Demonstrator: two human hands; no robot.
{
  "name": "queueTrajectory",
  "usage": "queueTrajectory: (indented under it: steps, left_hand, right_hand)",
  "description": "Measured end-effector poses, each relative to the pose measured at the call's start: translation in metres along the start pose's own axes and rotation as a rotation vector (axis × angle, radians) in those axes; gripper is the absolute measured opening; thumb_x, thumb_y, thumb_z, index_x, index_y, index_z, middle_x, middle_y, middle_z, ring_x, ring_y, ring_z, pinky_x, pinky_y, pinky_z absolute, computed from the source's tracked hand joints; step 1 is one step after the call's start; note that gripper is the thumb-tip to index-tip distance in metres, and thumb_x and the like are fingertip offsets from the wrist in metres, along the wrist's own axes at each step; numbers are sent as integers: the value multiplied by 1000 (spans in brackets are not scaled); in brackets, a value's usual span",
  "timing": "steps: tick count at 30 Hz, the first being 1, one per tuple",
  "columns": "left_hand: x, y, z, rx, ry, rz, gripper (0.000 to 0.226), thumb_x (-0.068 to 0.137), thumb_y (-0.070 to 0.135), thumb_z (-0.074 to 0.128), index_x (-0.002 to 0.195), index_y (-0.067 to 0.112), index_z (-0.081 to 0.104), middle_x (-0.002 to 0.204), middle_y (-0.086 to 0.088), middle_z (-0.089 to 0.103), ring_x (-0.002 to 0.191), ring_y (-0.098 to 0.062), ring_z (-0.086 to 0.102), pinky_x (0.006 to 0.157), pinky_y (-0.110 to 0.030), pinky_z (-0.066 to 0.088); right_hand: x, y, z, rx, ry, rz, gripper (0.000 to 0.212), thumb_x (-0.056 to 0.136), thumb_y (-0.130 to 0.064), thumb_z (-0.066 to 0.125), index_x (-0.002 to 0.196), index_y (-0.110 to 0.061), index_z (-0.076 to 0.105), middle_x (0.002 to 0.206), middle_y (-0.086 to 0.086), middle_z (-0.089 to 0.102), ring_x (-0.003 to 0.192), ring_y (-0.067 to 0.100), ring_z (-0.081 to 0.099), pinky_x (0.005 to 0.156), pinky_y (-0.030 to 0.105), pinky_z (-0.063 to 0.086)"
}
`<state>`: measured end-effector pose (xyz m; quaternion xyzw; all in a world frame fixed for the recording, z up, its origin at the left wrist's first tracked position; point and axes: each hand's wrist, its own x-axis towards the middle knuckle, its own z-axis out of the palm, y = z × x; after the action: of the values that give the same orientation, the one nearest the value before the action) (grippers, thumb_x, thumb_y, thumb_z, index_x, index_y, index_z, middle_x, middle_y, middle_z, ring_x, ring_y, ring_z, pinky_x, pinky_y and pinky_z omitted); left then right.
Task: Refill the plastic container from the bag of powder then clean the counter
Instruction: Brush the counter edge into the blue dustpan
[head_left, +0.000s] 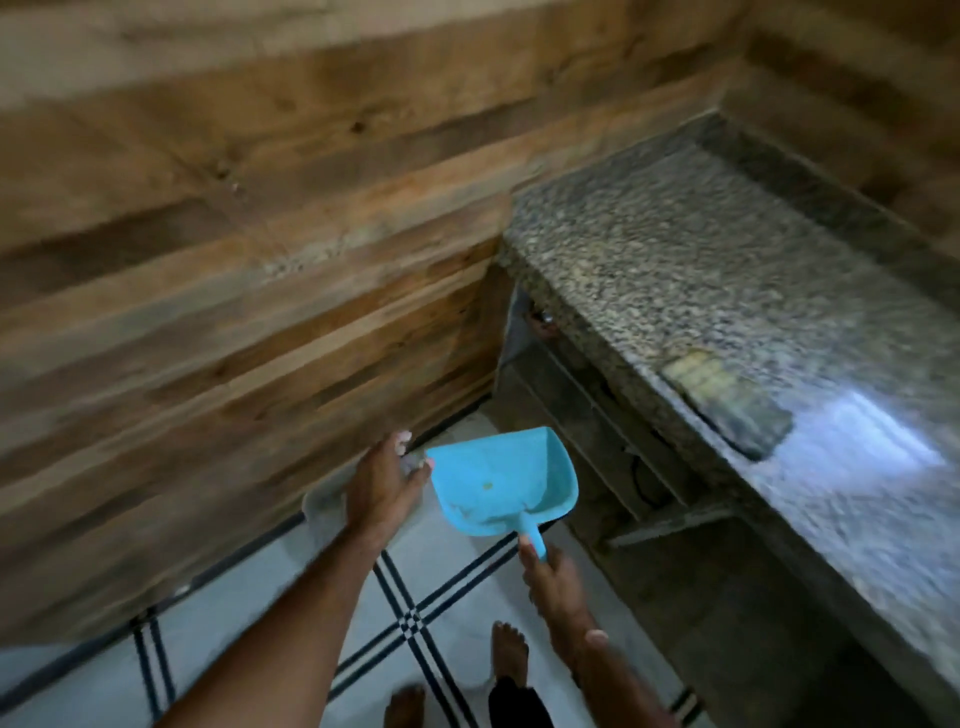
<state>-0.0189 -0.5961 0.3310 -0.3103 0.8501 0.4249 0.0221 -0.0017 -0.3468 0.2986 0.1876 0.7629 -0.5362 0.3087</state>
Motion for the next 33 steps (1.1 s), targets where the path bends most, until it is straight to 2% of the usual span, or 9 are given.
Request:
queueTrajectory:
  steps: [2, 4, 6, 9, 16, 20, 25, 30, 33]
  left_hand:
    - [-11, 28, 2, 19, -78, 120, 59, 83, 47, 72, 136, 23, 58, 130, -1, 65, 122, -22, 60, 100, -44, 50]
    - [-16, 47, 9, 28, -116, 203, 67, 77, 59, 63, 135, 26, 58, 131, -1, 65, 124, -21, 59, 101, -45, 50]
    - [-21, 66, 15, 56, -148, 304, 65, 78, 55, 63, 134, 22, 60, 132, -4, 65, 124, -23, 60, 101, -44, 50]
    - [-30, 101, 35, 136, -222, 445, 54, 84, 45, 72, 131, 21, 61, 129, -5, 67, 119, -24, 62, 97, -42, 52]
    - [-65, 177, 110, 274, -372, 653, 49, 87, 43, 74, 130, 22, 63, 125, -4, 67, 118, -24, 61, 88, -35, 51]
    - [-79, 208, 159, 333, -452, 714, 50, 89, 44, 72, 132, 21, 61, 126, -5, 64, 120, -25, 59, 82, -31, 43]
    - [-80, 239, 205, 408, -451, 745, 55, 90, 48, 69, 136, 20, 57, 132, -7, 60, 124, -29, 54, 88, -39, 48]
    - [-53, 272, 241, 390, -375, 709, 58, 89, 49, 70, 134, 15, 56, 134, -10, 57, 125, -30, 50, 94, -46, 50]
    - [-31, 298, 264, 424, -271, 659, 61, 89, 57, 67, 132, 14, 56, 145, -13, 47, 130, -31, 42, 99, -45, 44]
  right_hand:
    - [-22, 5, -10, 75, 140, 12, 80, 65, -89, 50, 95, -17, 67, 80, 3, 62, 70, 17, 53, 62, 33, 44]
    - [-38, 8, -18, 174, 196, 73, 78, 71, -86, 55, 101, -15, 67, 79, 3, 61, 69, 17, 53, 59, 31, 44]
    - [-50, 13, -24, 267, 202, 95, 61, 85, -72, 60, 102, -13, 66, 75, 2, 57, 64, 13, 49, 53, 27, 41]
    - [-70, 23, -45, 411, 219, 61, 40, 97, -52, 59, 90, -14, 59, 67, -1, 48, 52, 8, 39, 48, 24, 33]
    - [-84, 72, -97, 622, 403, 163, 34, 100, -41, 61, 86, -11, 53, 66, 0, 47, 49, 8, 38, 45, 23, 32]
    - [-77, 99, -124, 722, 509, 259, 32, 100, -39, 59, 85, -10, 60, 67, 1, 51, 54, 12, 43, 51, 26, 35]
    - [-65, 126, -149, 756, 554, 334, 34, 102, -38, 56, 89, -8, 65, 70, 4, 56, 63, 18, 48, 60, 30, 38]
    - [-54, 127, -169, 744, 560, 355, 35, 102, -37, 55, 80, -12, 60, 66, 3, 54, 61, 19, 48, 57, 28, 36]
    - [-48, 125, -175, 740, 567, 363, 33, 103, -36, 54, 78, -15, 56, 64, 1, 52, 60, 18, 45, 54, 27, 33]
